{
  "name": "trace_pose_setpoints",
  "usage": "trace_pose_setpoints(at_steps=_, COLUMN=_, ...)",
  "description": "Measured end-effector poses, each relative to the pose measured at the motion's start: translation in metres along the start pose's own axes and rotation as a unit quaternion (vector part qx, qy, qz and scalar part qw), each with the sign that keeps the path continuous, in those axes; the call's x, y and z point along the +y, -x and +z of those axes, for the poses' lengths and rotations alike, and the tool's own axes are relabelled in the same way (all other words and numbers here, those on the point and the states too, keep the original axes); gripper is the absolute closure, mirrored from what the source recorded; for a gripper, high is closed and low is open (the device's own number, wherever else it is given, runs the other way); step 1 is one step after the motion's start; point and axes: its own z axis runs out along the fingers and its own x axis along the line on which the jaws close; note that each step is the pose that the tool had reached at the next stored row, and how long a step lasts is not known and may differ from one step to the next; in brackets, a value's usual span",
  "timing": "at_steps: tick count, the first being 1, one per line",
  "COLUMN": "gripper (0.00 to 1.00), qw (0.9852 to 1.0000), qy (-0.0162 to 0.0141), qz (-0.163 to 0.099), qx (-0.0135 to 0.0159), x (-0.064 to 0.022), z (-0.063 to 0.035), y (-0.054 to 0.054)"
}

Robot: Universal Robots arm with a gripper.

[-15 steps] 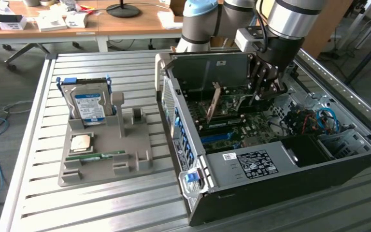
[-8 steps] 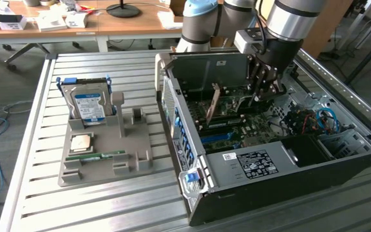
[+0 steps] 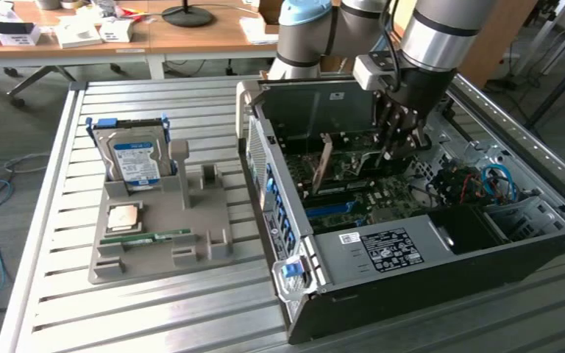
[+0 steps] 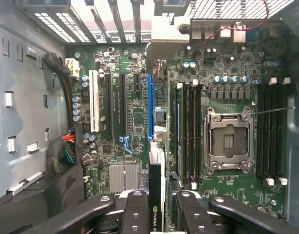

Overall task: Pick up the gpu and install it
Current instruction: 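Insert the gpu into the slot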

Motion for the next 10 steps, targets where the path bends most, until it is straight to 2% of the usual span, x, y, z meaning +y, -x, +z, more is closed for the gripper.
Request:
trace_pose_setpoints(at_steps=4, gripper=0.74, qw=1.0000, qy=-0.0005, qz=0.000, qx=-0.0002, x=0.0007, z=0.0044, y=-0.0001)
trace_pose_setpoints(at_steps=10, gripper=0.74, qw=1.0000, qy=-0.0006, qz=-0.001, qx=-0.0001, x=0.0038, z=0.0055, y=-0.0003)
